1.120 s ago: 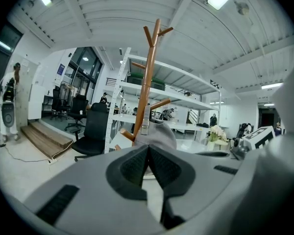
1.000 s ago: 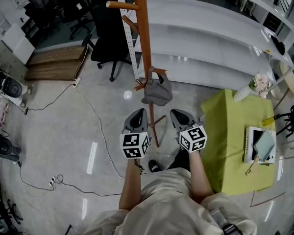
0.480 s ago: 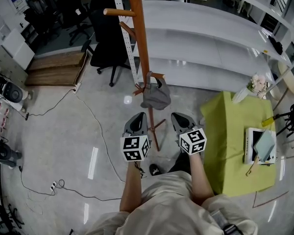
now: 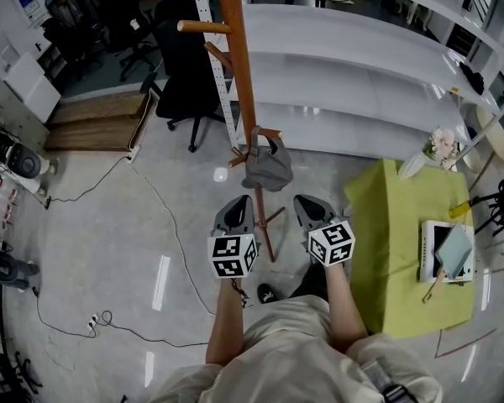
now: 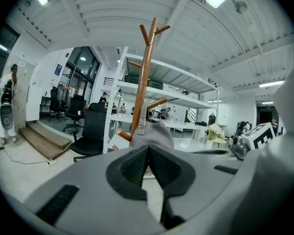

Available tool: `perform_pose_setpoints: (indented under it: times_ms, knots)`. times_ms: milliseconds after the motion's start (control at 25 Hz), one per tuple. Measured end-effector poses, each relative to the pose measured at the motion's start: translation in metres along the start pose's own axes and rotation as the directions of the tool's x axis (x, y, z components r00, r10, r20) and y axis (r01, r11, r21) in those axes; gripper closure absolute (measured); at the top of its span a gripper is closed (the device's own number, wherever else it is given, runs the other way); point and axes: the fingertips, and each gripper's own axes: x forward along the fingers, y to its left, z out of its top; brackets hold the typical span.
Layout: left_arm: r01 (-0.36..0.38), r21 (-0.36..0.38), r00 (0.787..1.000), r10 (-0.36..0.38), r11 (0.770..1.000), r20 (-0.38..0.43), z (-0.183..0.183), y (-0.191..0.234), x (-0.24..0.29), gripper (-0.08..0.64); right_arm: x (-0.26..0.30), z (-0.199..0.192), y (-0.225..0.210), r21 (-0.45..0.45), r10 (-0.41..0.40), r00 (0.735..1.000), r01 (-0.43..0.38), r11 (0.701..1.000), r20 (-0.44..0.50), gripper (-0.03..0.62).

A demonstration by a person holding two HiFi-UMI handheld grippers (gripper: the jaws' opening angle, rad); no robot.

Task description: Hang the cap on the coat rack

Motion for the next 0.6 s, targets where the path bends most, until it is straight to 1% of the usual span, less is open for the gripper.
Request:
perform_pose_setpoints:
  times_ms: [200,400,600]
  knots:
    - [-0.002,0.002,1.0,0.002,1.0,0.003,-0.0007,-0.0008,0.0013,0.552,0.0008,-0.0028,-0.0008,0.006,-0.001,1.0,0.001,1.0,0.001,0.588]
    - [-0.02,-0.003,0.999,0.02,1.0,0.03,0.0066,0.0026,-0.0004,0.552,0.0,-0.0024,-0.0009,0.006,-0.001,1.0,0.001,1.0,0.002,0.588]
    - [-0.009,-0.002,0.999,0.009,1.0,0.034,0.0079,-0.0031,-0.0003,0.552,-0.0039,-0.0025,-0.0005,0.003,0.0,1.0,0.0,1.0,0.002,0.588]
